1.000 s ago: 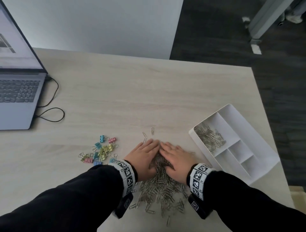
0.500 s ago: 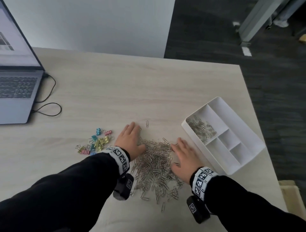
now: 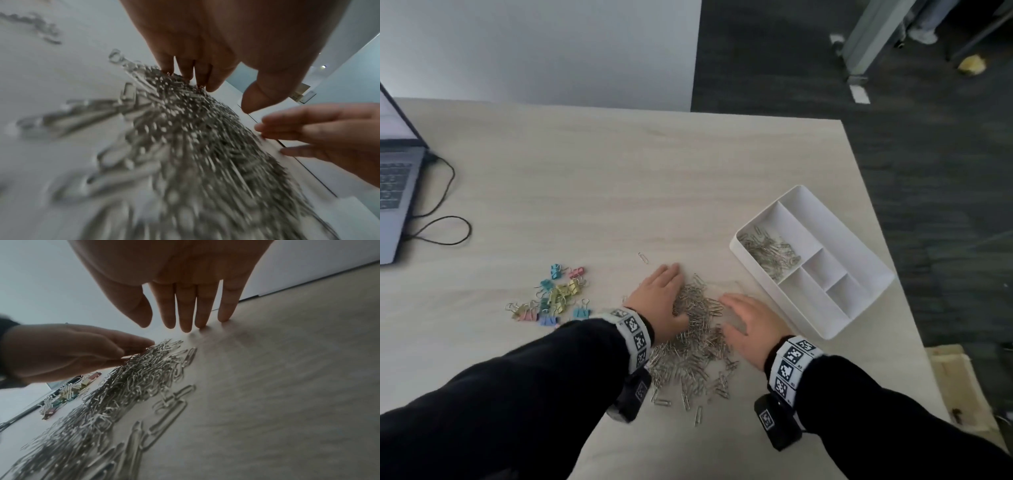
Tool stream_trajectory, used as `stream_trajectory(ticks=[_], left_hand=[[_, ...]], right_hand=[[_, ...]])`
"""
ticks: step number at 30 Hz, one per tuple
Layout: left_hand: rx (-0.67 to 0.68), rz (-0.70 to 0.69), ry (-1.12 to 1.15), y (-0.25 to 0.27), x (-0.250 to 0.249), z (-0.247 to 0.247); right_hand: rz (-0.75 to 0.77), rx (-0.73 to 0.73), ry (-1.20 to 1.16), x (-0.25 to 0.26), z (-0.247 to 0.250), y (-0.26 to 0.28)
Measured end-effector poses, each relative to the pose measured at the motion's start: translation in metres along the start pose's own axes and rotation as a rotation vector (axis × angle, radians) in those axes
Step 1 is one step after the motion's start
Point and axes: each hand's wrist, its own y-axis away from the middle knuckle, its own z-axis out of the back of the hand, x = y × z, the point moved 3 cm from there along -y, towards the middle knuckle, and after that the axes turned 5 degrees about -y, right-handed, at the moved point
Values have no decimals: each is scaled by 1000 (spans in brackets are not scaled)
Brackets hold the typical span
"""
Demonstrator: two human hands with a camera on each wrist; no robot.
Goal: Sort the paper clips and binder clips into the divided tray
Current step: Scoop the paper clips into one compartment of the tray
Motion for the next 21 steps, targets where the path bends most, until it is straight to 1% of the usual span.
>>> stream_trajectory(ticks=[2,4,6,8,10,12,16,21], left_hand=[[4,-24,32,14,-8,-5],[-21,-10,98,26,-8,-6],[-74,51,142,35,0,-4],[-118,134,132,42,14,-1],[-134,206,109,43,28,1],[-135,245,103,40,38,4],[-105,251,90,23,44,10],[-82,207,7,2,36,5]], right_hand=[[25,-32,-3,1,2,-3],[28,-59,3,2,4,-5],[6,-81,18,1,6,-6],[-36,-78,53,0,6,-6],[-61,-55,105,0,5,-5],[-66,-31,123,0,2,-4],[-44,5,75,0,-4,0],[-68,-7,50,-5,-3,9]])
